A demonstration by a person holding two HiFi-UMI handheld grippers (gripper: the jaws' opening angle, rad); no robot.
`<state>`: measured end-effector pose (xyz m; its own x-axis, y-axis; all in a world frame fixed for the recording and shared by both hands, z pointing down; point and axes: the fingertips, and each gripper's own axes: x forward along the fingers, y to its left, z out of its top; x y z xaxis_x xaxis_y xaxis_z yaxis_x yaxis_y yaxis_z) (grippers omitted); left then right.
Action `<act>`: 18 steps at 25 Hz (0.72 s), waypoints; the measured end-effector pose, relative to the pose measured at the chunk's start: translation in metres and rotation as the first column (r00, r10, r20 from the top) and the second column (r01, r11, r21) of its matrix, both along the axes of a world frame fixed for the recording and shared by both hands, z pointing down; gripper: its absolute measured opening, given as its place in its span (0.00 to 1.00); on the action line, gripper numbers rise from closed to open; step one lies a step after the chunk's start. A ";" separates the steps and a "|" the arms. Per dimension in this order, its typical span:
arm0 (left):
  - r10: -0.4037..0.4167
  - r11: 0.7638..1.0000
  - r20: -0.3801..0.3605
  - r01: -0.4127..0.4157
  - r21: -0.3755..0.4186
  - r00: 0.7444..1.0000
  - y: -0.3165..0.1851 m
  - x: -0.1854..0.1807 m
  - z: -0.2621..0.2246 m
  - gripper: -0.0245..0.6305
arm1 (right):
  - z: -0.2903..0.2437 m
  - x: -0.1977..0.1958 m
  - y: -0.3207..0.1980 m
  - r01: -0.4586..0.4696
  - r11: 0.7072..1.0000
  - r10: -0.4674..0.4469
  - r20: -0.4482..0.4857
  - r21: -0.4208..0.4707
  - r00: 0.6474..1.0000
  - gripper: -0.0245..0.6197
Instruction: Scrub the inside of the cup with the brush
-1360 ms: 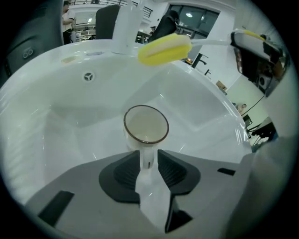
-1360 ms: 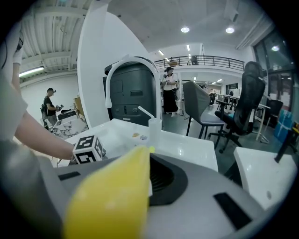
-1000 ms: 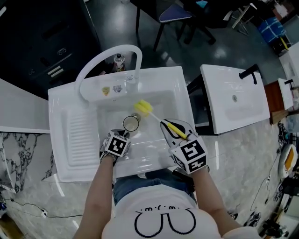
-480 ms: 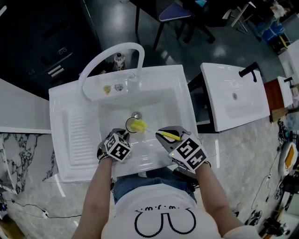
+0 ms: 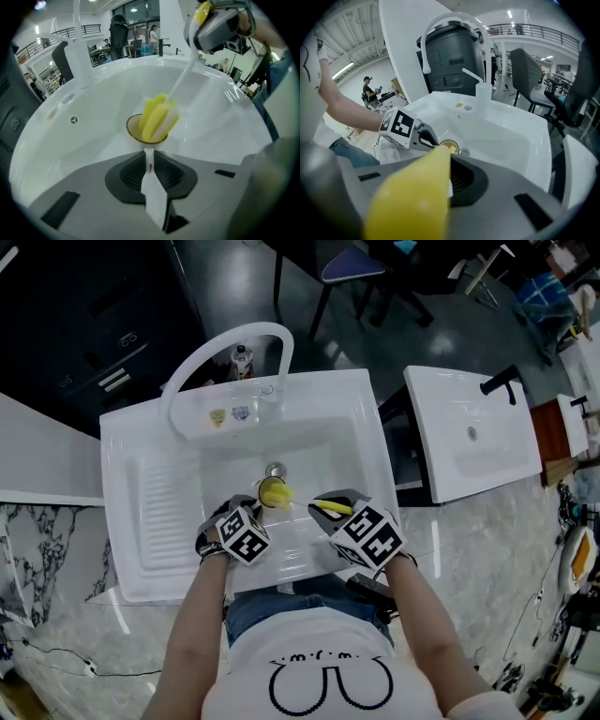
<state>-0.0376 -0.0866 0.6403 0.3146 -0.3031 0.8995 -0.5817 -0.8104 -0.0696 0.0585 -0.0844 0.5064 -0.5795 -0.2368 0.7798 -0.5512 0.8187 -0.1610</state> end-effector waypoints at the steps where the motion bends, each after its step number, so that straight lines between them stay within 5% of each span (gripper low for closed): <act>1: 0.004 1.000 0.004 -0.004 0.001 1.000 0.000 0.000 0.000 0.14 | 0.005 -0.003 -0.001 0.005 1.000 -0.005 -0.005 -0.002 1.000 0.10; 12: 0.065 0.998 0.058 -0.066 0.008 0.996 0.006 0.006 0.002 0.14 | 0.043 -0.018 -0.006 -0.023 0.999 0.023 -0.010 -0.043 1.000 0.10; 18: 0.049 0.999 0.042 -0.049 0.002 0.998 0.005 0.007 0.001 0.14 | 0.031 -0.013 -0.007 -0.107 0.990 0.111 0.038 -0.095 0.993 0.10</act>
